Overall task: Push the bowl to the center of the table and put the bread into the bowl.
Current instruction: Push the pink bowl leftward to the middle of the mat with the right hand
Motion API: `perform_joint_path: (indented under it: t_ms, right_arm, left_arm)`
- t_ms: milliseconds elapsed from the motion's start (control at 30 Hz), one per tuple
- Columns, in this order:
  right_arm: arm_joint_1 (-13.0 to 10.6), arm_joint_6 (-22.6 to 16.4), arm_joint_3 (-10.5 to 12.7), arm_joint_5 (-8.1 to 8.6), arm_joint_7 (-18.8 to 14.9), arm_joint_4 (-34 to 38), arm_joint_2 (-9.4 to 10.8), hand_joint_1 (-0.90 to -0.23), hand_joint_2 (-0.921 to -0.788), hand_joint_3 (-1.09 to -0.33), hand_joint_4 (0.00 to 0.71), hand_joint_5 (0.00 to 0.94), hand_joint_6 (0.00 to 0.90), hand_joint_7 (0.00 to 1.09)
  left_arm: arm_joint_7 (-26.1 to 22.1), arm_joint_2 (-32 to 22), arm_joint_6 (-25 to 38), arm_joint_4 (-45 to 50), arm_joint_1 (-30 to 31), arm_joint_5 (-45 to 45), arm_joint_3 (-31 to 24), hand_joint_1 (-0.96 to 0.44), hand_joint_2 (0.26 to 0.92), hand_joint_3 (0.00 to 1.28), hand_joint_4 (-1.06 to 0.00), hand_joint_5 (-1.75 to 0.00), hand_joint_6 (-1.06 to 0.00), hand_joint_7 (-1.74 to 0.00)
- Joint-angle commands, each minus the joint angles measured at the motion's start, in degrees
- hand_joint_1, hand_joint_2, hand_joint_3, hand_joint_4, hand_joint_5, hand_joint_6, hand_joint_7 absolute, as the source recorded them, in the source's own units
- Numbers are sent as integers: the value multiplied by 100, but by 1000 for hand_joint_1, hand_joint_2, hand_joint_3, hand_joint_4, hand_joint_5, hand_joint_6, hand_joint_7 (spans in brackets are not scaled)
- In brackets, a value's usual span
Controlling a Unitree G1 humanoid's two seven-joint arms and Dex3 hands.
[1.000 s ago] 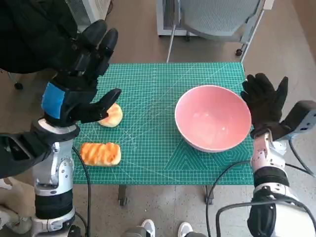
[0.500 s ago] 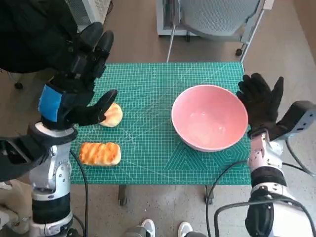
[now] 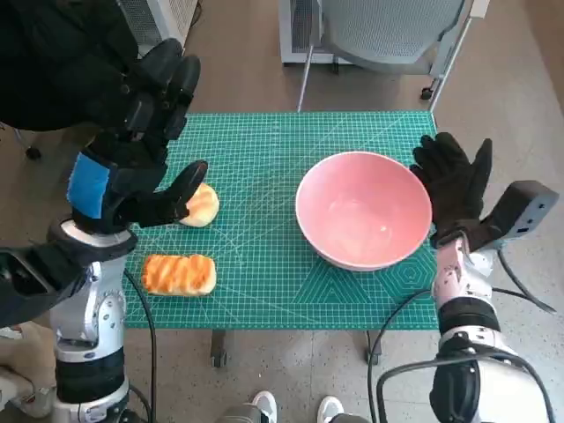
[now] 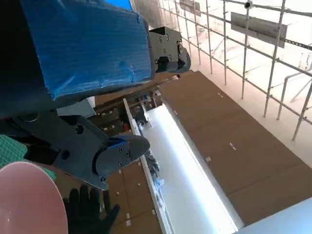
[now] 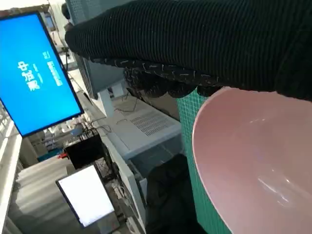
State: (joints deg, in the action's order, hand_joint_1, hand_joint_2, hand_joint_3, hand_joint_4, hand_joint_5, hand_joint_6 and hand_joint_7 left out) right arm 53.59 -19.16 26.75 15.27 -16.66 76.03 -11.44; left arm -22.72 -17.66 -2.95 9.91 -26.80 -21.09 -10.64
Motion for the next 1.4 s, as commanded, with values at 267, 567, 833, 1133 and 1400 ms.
perform_joint_path:
  t_ms: [267,567,833,1133,1400]
  right_arm:
    - [84,72,-24,-62,26,56,290,-691,-921,-910,540,4,872,193]
    - [198,68,-15,-41,30,46,513,-679,-921,-914,588,24,893,209]
    - [271,60,-141,-141,66,40,684,-695,-921,-938,582,11,866,215]
    - [347,86,-173,-167,-60,25,825,-702,-921,-930,512,1,760,402]
    - [408,99,-261,-268,-38,34,907,-678,-921,-931,495,0,690,570]
  left_arm:
    - [34,-47,88,126,43,-6,-46,-187,714,770,-35,-2,1,-372]
    - [19,-61,140,147,49,-66,-93,-188,712,775,-31,0,1,-371]
    - [12,-54,196,205,87,-116,-144,-190,712,781,-25,0,1,-368]
    - [48,-22,176,276,149,-67,-151,-191,709,785,-25,-1,1,-369]
    - [94,-25,157,324,196,-28,-152,-183,707,789,-27,-1,1,-373]
